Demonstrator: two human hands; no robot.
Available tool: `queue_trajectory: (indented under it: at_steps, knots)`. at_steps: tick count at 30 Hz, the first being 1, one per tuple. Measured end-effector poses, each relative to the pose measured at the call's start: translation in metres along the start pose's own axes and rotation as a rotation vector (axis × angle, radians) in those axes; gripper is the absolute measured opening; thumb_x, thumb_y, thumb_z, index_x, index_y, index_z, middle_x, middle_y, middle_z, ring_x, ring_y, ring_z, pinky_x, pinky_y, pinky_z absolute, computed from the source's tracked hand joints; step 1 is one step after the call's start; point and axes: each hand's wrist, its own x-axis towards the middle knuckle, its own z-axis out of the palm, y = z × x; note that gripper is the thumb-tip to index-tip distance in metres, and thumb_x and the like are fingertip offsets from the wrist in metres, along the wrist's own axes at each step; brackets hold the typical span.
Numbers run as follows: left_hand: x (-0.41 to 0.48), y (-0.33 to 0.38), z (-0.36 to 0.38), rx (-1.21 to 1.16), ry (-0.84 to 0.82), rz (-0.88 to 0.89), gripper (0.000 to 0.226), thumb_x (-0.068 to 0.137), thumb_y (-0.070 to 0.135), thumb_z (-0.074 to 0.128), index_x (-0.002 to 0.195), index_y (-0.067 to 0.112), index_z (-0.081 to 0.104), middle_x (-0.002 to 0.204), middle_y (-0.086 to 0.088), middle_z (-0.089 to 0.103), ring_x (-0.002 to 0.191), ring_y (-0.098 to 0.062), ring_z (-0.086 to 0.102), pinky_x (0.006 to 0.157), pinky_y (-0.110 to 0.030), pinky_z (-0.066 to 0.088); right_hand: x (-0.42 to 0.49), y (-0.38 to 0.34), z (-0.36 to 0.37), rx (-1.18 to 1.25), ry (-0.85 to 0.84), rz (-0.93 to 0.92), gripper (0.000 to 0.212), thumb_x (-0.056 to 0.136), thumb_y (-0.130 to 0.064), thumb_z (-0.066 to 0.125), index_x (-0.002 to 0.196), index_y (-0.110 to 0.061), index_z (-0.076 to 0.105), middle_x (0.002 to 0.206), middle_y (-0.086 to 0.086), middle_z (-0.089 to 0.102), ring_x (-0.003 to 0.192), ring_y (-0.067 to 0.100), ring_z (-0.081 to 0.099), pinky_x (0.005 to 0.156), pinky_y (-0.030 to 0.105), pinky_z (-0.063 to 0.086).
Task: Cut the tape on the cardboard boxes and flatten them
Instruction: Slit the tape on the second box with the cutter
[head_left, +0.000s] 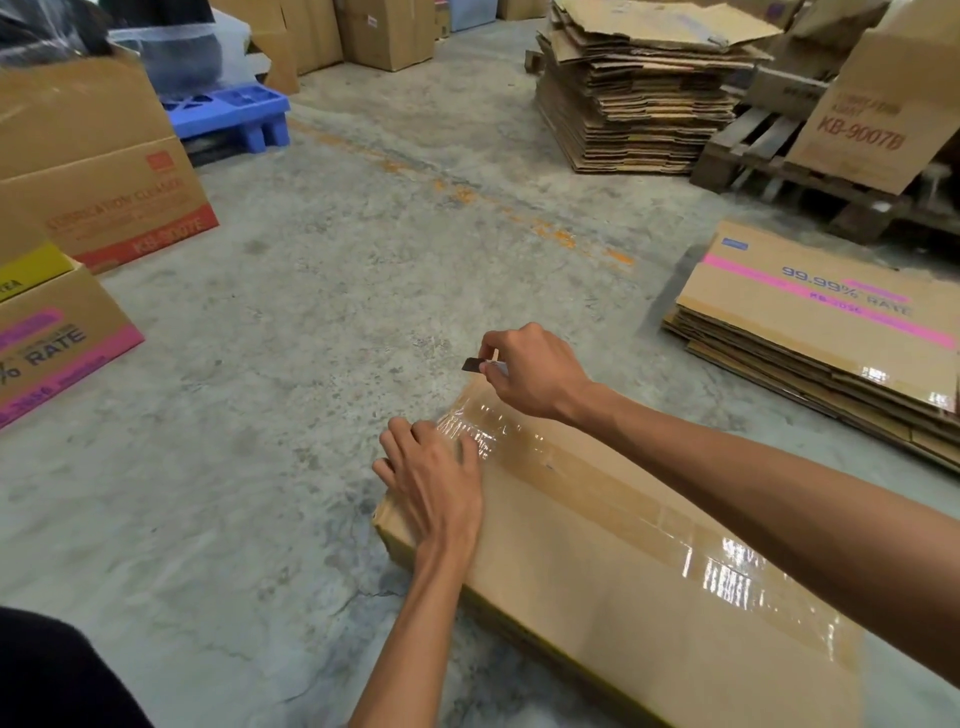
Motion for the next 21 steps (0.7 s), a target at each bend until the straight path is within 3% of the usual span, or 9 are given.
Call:
queue_trajectory:
  at_steps: [5, 7, 10, 21]
  knots:
    - [0.004, -0.005, 0.002, -0.102, -0.007, -0.01, 0.015, 0.094, 0.03, 0.058, 0.097, 0.015, 0.058, 0.102, -0.003, 0.055, 0.102, -0.023, 0.049, 0.084, -0.035, 0.031, -0.003, -0.009, 0.001, 0.02, -0.092, -0.044, 0.022, 0.092, -0.021, 0.054, 0.109, -0.018, 0.067, 0.095, 0.011, 0.072, 0.08, 0.031, 0.063, 0.061, 0.029, 0.038]
    - [0.009, -0.006, 0.003, -0.06, -0.034, 0.015, 0.022, 0.1, 0.035, 0.046, 0.097, 0.017, 0.057, 0.1, -0.002, 0.057, 0.097, -0.021, 0.05, 0.083, -0.035, 0.031, -0.006, -0.016, 0.003, 0.017, -0.156, -0.059, 0.024, 0.093, -0.017, 0.052, 0.112, -0.014, 0.066, 0.098, 0.015, 0.07, 0.076, 0.03, 0.059, 0.061, 0.029, 0.037]
    - [0.017, -0.007, 0.005, -0.017, -0.083, 0.061, 0.028, 0.104, 0.035, 0.034, 0.099, 0.019, 0.056, 0.099, 0.0, 0.059, 0.093, -0.021, 0.051, 0.078, -0.034, 0.029, -0.012, -0.024, 0.007, -0.031, -0.207, -0.075, 0.026, 0.094, -0.015, 0.051, 0.115, -0.01, 0.066, 0.105, 0.017, 0.068, 0.088, 0.035, 0.063, 0.064, 0.03, 0.038]
    - [0.021, -0.007, 0.007, -0.077, -0.092, 0.018, 0.021, 0.102, 0.026, 0.038, 0.097, 0.019, 0.057, 0.101, 0.002, 0.061, 0.093, -0.021, 0.05, 0.078, -0.035, 0.033, -0.015, -0.033, 0.008, -0.076, -0.196, -0.103, 0.023, 0.094, -0.01, 0.051, 0.108, -0.01, 0.069, 0.103, 0.017, 0.069, 0.089, 0.035, 0.065, 0.063, 0.031, 0.041]
